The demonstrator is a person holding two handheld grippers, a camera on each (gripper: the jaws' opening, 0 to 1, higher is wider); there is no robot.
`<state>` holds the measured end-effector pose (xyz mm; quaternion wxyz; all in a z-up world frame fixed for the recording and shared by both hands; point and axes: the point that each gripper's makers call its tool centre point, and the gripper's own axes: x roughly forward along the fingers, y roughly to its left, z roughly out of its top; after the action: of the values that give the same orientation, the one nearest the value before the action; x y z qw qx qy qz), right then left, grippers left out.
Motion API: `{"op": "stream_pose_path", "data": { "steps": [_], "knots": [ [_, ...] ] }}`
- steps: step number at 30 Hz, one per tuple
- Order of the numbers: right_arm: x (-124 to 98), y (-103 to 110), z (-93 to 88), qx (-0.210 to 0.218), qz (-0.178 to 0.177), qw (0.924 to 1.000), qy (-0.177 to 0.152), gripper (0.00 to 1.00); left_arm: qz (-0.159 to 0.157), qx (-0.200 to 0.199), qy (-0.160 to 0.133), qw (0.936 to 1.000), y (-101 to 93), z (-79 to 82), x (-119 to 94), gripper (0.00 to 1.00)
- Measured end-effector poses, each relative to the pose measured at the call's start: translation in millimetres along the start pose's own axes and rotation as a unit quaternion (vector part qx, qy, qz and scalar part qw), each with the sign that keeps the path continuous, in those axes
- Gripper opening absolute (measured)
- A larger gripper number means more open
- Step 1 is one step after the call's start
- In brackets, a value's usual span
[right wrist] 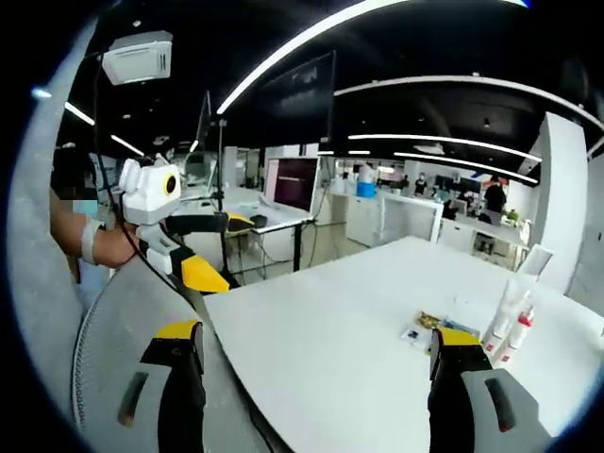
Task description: Arrange the skincare products in the storage area until every visible bottle or jar stands upright without overlapping.
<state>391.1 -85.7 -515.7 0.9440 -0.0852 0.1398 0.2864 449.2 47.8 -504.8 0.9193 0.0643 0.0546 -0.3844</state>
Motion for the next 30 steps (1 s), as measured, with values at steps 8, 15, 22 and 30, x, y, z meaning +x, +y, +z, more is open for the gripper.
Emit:
{"op": "stream_pose_path", "data": {
  "steps": [8,15,22,30],
  "knots": [
    [5,1,-11.1,-0.016,-0.009,0.9997,0.013,0.99,0.010,0.006,0.012,0.9999,4.3,-10.1,2,0.98],
    [8,16,-10.8,-0.090,-0.001,0.9959,0.013,0.99,0.003,0.008,0.026,0.9996,1.6,-17.4,3,0.94],
    [9,18,-8.8,-0.096,0.001,0.9953,0.010,0.97,-0.002,0.001,0.039,0.9992,0.7,-23.1,3,0.91],
    [10,14,-13.6,-0.099,-0.009,0.9947,0.023,0.94,-0.004,0.005,0.059,0.9982,-0.6,-31.2,3,0.88]
  ]
}}
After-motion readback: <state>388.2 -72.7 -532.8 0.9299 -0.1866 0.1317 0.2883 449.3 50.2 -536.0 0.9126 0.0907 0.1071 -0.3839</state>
